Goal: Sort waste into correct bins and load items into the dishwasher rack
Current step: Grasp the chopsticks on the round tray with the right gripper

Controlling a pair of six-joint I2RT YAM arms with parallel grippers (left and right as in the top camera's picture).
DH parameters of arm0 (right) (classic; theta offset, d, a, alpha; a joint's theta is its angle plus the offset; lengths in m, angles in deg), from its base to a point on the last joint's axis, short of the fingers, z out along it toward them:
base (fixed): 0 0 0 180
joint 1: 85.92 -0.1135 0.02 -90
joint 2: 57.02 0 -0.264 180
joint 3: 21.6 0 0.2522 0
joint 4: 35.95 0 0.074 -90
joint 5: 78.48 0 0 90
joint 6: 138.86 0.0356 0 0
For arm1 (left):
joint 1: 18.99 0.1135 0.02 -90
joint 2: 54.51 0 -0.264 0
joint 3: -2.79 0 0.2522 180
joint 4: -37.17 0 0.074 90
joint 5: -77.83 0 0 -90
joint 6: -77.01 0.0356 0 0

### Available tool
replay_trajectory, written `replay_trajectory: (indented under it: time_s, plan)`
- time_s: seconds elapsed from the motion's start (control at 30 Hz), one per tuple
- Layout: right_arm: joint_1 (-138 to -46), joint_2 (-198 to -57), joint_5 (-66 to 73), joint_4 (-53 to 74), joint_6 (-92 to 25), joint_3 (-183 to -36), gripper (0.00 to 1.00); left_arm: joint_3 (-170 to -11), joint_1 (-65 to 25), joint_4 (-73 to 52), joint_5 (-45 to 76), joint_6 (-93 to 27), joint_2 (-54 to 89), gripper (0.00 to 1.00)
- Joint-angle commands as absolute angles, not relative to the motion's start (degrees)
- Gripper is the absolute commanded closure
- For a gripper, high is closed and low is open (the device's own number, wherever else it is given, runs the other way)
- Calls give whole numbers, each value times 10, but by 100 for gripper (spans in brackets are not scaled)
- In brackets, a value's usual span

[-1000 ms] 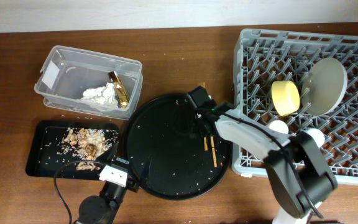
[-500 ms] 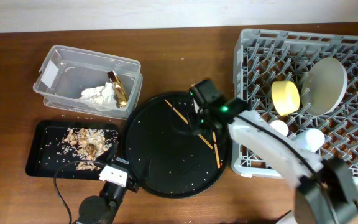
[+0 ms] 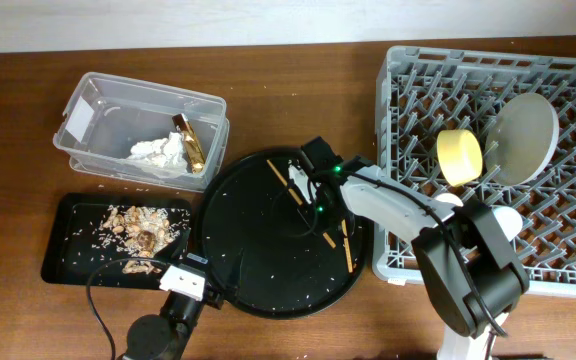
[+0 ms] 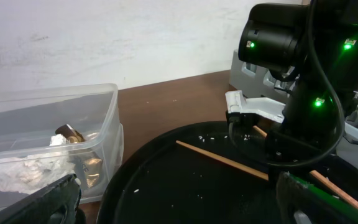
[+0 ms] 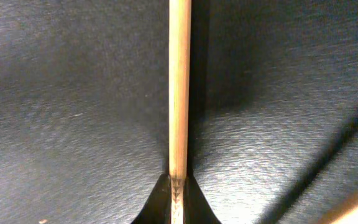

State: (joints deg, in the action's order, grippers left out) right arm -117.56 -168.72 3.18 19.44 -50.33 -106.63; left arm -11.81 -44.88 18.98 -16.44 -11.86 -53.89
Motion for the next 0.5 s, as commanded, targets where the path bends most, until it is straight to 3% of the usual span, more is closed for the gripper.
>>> replay_trajectory:
  time_s: [0.0, 0.2, 0.4, 0.43, 0.47]
  plan:
    - [-1170, -1637, -24, 213, -482, -1090, 96, -115, -447, 191, -160, -112, -542, 1]
    - [-1053, -1484, 105, 303, -377, -1158, 96, -115, -447, 191, -160, -112, -542, 1]
    - [-905, -1553, 133, 323, -363, -1150, 96, -115, -447, 191, -160, -112, -542, 1]
    - [-904, -1567, 128, 326, -363, -1150, 92, -115, -447, 191, -160, -112, -542, 1]
    - [-907, -1567, 121, 335, -365, -1150, 80, -115, -447, 191, -160, -112, -542, 1]
